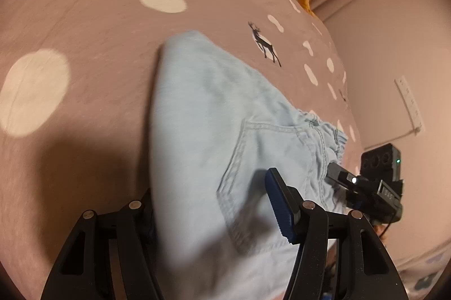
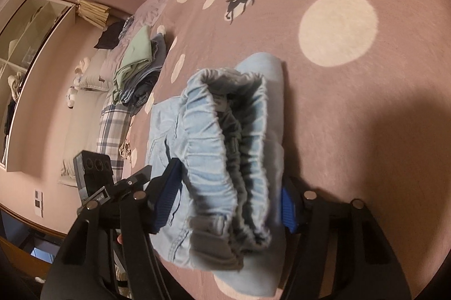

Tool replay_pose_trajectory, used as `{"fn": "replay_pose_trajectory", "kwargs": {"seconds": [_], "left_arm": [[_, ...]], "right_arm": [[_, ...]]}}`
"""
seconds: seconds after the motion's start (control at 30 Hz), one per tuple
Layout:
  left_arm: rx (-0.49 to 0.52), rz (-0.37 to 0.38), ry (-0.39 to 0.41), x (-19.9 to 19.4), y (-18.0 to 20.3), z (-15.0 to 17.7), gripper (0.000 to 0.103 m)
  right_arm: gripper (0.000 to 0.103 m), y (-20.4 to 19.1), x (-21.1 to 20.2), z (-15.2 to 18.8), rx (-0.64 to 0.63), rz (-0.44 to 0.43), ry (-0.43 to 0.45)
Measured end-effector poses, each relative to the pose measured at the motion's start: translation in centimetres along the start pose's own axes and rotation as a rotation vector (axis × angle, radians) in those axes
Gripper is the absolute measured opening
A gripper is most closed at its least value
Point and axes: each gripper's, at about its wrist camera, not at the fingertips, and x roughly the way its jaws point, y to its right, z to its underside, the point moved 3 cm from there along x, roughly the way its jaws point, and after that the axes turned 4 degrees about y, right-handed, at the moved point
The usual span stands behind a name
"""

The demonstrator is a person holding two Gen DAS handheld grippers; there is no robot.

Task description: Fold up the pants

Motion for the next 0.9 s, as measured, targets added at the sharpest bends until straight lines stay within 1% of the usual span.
{"fn": "replay_pose_trajectory", "kwargs": {"seconds": [0.07,0.17,0.23,0.4,0.53,0.63,0.73,0.9], "left_arm": [[0.030,-0.035,-0.002,0.7,0.7,-0.3,0.061],[0.100,-0.115,-0.007,1.4,1.8,-0.3,0.061],[0.132,-0.141,-0.004,1.5,2.0,-0.1,0.061],[0.140,-0.144,0.002,1.4,1.8,0.1,0.061],[0.167,-0.193,0.015,1.7,2.4,0.3,0.059],[0.178,-0.212,0.024,1.7,2.4,0.4,0.059],[0.205,-0.237,0.033,2.1,2.8,0.6,0.059],[0.211,-0.243,0.036,2.1,2.8,0.7,0.059]], "right_arm": [[0.058,-0.2,0.4,-0.2,-0.012,0.003,0.005],[0.057,-0.3,0.7,-0.2,-0.027,0.014,0.016],[0.056,-0.5,1.0,-0.2,-0.039,0.024,0.020],[0.055,-0.4,0.9,0.0,-0.058,0.032,0.036],[0.052,-0.8,0.9,0.2,-0.085,0.063,0.046],[0.052,-1.1,1.1,0.4,-0.104,0.086,0.057],[0.052,-1.1,1.2,0.4,-0.102,0.091,0.064],[0.051,-1.5,1.4,0.5,-0.123,0.121,0.071]]}}
